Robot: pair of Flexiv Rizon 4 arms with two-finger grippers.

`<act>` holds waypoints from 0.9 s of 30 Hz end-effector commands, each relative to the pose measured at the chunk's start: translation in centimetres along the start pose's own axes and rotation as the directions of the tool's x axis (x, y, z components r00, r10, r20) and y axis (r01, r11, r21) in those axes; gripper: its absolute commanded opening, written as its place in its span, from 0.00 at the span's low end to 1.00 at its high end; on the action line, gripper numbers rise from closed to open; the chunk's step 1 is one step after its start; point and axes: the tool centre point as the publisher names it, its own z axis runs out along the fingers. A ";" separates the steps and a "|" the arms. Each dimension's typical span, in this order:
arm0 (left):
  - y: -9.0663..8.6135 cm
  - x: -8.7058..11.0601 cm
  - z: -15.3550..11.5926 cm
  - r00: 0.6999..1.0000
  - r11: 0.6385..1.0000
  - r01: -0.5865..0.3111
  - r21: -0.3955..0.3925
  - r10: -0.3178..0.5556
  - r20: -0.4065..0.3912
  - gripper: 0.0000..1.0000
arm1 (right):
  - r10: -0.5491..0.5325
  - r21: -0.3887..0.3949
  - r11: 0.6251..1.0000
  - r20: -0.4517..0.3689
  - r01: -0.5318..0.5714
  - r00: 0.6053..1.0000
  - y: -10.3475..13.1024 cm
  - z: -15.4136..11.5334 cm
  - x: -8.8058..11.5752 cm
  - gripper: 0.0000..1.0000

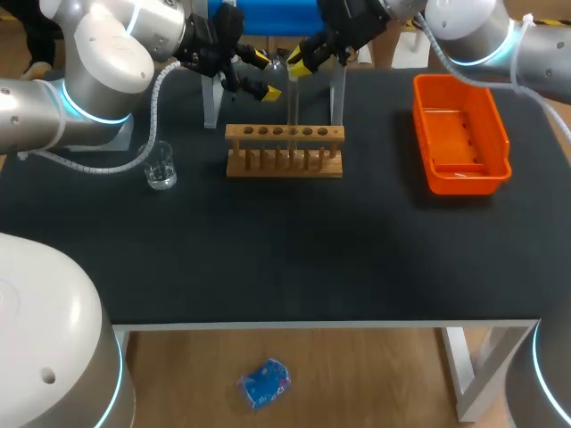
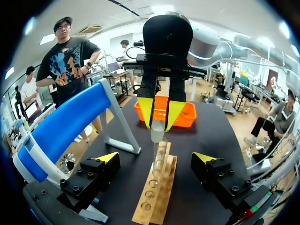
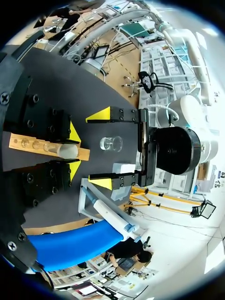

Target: Invert the test tube, pick up the pipette, mount the tip to pipette, aspirate from beaker and dispense into the tube, eject the tip, return the pipette, and cap with the stopper.

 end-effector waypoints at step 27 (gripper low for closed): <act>0.0 -0.1 -0.1 1.000 1.000 0.001 -0.003 -0.001 -0.003 1.00 | 0.030 0.002 1.000 -0.019 -0.030 0.999 -1.2 0.6 0.9 0.00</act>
